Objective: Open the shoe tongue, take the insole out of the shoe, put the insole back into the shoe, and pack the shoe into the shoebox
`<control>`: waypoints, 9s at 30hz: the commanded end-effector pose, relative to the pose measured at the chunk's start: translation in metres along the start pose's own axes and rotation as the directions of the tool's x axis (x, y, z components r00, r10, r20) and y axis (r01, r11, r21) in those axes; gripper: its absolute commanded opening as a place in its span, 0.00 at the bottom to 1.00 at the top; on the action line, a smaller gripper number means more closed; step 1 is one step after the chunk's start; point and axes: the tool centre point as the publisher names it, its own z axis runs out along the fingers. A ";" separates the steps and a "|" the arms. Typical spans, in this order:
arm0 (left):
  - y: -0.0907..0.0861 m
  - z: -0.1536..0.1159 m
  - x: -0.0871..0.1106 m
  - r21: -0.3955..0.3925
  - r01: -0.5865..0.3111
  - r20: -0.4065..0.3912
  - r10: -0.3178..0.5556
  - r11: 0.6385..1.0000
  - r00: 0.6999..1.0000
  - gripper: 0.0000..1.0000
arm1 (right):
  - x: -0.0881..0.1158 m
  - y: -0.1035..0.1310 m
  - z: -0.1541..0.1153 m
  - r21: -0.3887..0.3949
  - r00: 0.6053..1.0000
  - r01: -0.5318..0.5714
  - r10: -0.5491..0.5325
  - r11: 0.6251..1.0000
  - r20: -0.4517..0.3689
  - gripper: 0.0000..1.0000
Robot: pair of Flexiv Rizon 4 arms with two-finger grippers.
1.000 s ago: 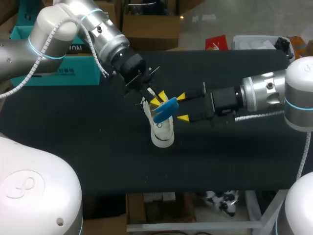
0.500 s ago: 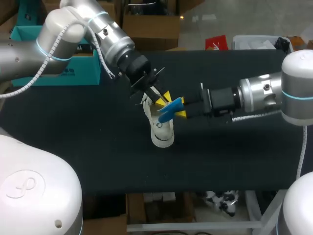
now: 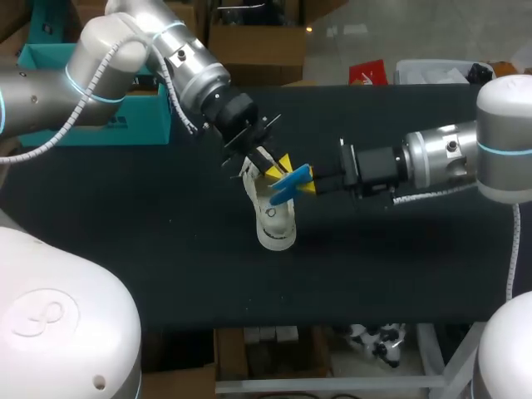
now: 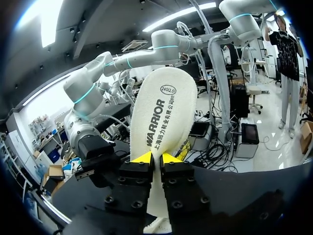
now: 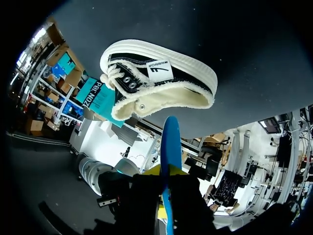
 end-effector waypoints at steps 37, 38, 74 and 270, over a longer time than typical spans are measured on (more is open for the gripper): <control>0.088 -0.109 0.005 -0.009 0.304 -0.183 -0.301 0.953 0.936 1.00 | -0.026 0.015 0.003 0.082 0.988 -0.014 0.001 0.997 0.157 0.00; 0.088 -0.109 0.005 -0.011 0.303 -0.185 -0.300 0.953 0.936 1.00 | -0.025 0.016 0.003 0.082 0.988 -0.015 0.002 0.997 0.156 0.00; 0.049 -0.056 0.044 0.005 0.252 0.305 -0.242 0.968 0.921 1.00 | -0.015 0.020 -0.004 0.060 1.000 -0.007 0.007 0.998 0.001 0.00; 0.172 -0.008 0.020 -0.395 0.011 0.417 0.169 0.919 0.893 0.08 | -0.012 0.103 0.046 -0.369 0.967 0.168 -0.225 0.914 -0.116 0.00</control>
